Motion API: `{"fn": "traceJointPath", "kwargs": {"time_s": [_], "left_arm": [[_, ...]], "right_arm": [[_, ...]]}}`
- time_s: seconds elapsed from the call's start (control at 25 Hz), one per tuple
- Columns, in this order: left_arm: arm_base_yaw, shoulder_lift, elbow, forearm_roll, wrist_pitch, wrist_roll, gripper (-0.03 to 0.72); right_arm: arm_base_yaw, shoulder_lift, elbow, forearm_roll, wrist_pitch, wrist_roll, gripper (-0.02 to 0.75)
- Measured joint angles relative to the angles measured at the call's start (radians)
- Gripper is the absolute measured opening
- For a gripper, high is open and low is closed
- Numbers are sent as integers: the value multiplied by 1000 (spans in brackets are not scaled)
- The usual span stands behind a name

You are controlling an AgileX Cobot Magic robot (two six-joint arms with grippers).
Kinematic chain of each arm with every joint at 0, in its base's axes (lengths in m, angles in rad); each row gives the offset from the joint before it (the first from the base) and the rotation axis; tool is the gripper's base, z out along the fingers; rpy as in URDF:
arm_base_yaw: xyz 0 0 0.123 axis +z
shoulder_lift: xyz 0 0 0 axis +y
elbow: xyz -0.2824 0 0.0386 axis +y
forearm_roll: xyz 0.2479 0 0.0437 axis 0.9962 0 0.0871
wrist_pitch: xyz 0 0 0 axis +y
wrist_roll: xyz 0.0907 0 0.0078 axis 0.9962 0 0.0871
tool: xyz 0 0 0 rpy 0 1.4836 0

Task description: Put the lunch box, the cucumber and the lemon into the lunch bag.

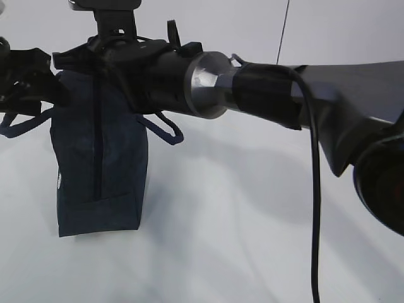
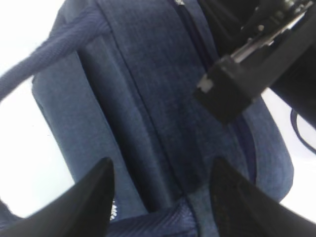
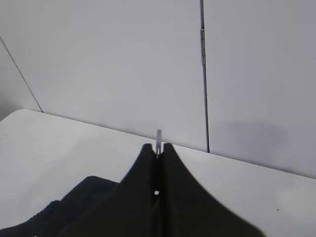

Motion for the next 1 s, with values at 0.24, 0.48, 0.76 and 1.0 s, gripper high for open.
{"fn": "traceJointPath", "kwargs": {"time_s": [0.24, 0.48, 0.76, 1.0], "left_arm": [[0, 51, 0, -60, -4, 21, 441], [0, 74, -5, -84, -8, 97, 169], [0, 103, -7, -86, 18, 229, 11], [0, 107, -11, -95, 76, 294, 10]], "right_arm": [[0, 0, 0, 1, 0, -2, -13], [0, 0, 0, 1, 0, -2, -13], [0, 0, 0, 17, -11, -2, -13], [0, -17, 0, 52, -13, -6, -13]]}}
